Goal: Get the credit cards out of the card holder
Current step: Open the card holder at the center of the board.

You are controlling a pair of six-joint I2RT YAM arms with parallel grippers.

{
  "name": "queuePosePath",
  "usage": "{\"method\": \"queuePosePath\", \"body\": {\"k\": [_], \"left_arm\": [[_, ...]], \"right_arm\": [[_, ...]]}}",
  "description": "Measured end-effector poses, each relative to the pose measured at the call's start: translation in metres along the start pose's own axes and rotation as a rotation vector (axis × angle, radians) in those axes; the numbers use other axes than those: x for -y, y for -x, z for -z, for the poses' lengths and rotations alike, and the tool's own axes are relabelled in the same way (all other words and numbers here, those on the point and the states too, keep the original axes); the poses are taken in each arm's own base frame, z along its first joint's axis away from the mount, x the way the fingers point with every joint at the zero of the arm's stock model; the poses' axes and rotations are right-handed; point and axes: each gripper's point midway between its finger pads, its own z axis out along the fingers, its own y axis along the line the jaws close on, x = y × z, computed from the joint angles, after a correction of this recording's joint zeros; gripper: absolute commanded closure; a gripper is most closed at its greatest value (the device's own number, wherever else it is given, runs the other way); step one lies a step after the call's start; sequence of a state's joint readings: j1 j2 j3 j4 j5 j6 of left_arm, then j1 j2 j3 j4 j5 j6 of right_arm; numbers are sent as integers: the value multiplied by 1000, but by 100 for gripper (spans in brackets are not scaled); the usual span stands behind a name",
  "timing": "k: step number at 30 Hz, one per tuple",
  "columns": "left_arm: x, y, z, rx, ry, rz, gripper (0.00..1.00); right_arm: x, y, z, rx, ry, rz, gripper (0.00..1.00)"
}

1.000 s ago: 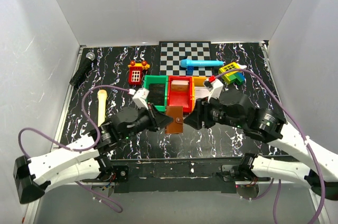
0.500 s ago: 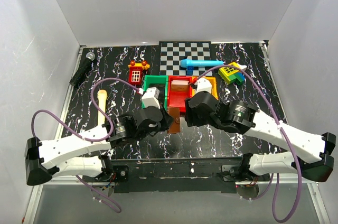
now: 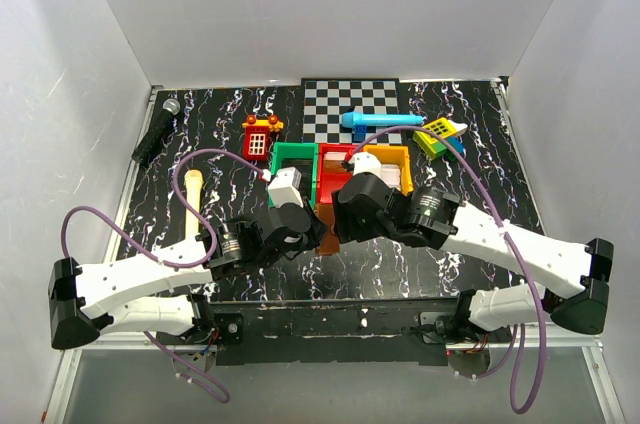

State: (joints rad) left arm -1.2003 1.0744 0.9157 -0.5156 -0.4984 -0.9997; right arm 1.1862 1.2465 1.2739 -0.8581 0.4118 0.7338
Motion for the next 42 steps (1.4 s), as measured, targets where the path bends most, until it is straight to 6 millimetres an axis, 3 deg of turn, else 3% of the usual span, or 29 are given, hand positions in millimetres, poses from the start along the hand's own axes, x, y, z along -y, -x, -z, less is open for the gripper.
{"method": "queuePosePath", "body": {"k": [8,26,42], "left_arm": [[3,2,1,6,-12,15,100],[3,6,7,22,-36,34,100],[7,0,8,-9,-56,57,100]], "right_arm": [[-13,1,-9,-18,24,-1,39],[-14,-5,-17,-47,11,7,41],[-13,-6,-19,-40,-9,17,61]]}}
